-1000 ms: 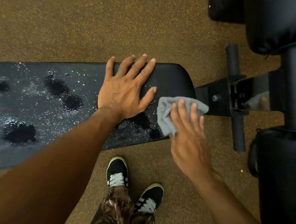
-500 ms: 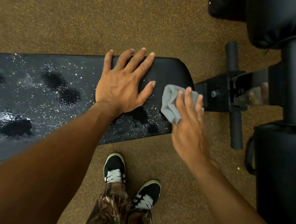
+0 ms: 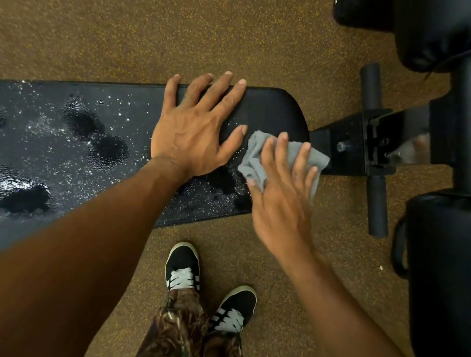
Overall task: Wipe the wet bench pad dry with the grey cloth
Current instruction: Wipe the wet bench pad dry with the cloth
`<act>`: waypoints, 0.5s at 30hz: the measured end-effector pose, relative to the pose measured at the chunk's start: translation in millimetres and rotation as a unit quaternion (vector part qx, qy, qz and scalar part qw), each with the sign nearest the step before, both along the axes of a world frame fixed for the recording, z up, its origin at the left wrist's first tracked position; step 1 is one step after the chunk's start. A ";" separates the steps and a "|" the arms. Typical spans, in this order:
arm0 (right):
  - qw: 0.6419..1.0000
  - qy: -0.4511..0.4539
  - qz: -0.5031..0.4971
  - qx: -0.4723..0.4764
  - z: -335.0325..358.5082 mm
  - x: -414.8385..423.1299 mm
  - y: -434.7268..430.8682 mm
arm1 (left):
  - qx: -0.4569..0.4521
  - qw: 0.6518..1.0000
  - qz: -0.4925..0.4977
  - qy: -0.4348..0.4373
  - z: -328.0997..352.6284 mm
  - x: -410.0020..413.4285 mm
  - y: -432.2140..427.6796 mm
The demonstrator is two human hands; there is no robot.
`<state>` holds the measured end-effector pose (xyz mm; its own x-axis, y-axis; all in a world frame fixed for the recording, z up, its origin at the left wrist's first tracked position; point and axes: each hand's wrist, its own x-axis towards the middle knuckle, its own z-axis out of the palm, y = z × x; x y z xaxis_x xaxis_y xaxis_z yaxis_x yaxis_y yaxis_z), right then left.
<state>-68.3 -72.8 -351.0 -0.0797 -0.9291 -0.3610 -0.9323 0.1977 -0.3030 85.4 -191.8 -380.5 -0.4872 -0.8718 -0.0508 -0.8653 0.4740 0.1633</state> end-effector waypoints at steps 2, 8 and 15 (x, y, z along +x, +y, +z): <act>0.998 0.010 0.058 -0.014 -4.4 0.6 19.6 | 0.000 1.000 0.000 -0.003 0.4 -0.1 -0.4; 1.000 0.003 0.025 -0.006 -4.7 -23.4 31.7 | -0.001 1.000 0.000 -0.006 0.3 -0.9 0.6; 0.997 -0.002 0.074 -0.020 -4.9 0.9 43.4 | -0.004 1.000 0.000 -0.002 0.2 -0.3 0.5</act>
